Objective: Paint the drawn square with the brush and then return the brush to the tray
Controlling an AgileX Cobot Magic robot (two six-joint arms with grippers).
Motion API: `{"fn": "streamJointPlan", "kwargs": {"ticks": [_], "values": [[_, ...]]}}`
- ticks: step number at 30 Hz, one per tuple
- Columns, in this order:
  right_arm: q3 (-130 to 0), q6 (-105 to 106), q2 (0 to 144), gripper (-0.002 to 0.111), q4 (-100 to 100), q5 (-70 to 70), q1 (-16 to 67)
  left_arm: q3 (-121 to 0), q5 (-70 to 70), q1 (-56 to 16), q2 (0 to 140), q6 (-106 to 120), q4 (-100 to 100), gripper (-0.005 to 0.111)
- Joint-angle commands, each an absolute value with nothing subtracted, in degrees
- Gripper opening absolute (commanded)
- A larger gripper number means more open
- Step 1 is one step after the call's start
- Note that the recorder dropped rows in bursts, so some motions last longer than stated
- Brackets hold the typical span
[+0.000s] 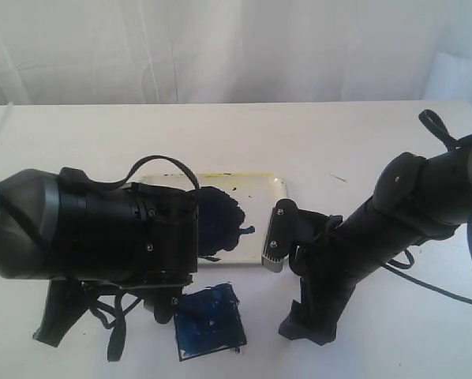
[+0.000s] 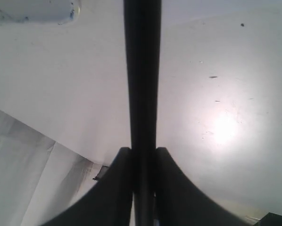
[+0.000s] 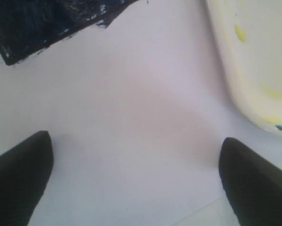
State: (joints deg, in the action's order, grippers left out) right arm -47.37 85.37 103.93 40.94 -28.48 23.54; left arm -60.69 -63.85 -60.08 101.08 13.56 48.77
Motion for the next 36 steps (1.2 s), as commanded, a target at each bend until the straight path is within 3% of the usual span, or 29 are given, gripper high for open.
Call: {"fn": "streamJointPlan", "kwargs": {"ticks": [1, 10, 17, 36], "values": [[-46.2, 85.05, 104.79, 0.089, 38.83, -27.43, 23.54, -60.68, -62.28, -60.07, 100.66, 13.42, 46.59, 0.0], [-46.2, 85.05, 104.79, 0.089, 38.83, -26.59, 23.54, -60.68, -59.9, -60.07, 100.66, 18.33, 40.91, 0.0], [-46.2, 85.05, 104.79, 0.089, 38.83, -26.59, 23.54, -60.68, -60.99, -59.98, 100.66, 8.15, 47.36, 0.0], [-46.2, 84.95, 104.79, 0.089, 38.83, -26.51, 23.54, -60.68, -58.43, -59.57, 97.64, 8.54, 48.22, 0.0]]}}
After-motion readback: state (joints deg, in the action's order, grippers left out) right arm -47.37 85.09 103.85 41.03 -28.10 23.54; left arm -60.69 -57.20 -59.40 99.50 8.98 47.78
